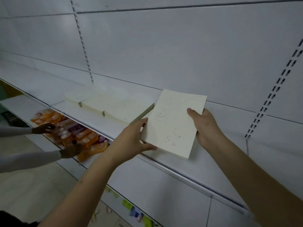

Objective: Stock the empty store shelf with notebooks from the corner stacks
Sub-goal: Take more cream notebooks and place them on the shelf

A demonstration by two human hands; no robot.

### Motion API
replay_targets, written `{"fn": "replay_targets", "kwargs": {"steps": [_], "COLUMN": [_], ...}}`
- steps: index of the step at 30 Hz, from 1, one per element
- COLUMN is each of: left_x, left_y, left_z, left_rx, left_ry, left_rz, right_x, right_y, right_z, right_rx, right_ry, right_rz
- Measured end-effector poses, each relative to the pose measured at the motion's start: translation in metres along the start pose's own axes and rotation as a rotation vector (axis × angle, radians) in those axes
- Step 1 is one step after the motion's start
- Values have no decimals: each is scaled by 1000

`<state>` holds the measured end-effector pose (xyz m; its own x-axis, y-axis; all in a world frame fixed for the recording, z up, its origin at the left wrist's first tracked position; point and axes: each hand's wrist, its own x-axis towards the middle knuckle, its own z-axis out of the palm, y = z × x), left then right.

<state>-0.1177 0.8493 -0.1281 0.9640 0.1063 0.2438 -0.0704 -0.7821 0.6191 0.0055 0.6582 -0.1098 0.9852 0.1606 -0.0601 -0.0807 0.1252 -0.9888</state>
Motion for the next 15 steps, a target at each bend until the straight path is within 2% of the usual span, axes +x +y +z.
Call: {"fn": "replay_targets", "kwargs": {"steps": [2, 3, 5, 7, 9, 13, 15], "left_x": [28, 42, 66, 86, 109, 134, 141], "left_y": [-16, -26, -47, -65, -80, -89, -89], "left_z": [-7, -9, -10, -10, -11, -12, -10], "left_rx": [31, 137, 575, 821, 819, 747, 734], "left_ry": [-5, -23, -107, -251, -351, -446, -489], "left_rz": [-17, -29, -42, -68, -89, -88, -82], "right_x": [30, 43, 67, 82, 103, 122, 126], "right_y": [1, 3, 11, 22, 33, 37, 35], "right_z": [11, 15, 17, 15, 12, 10, 15], "right_rx": [-58, -103, -261, -435, -453, -173, -180], "right_ry": [-55, -98, -173, -194, -166, -120, -103], "right_rz": [8, 28, 116, 208, 287, 409, 423]}}
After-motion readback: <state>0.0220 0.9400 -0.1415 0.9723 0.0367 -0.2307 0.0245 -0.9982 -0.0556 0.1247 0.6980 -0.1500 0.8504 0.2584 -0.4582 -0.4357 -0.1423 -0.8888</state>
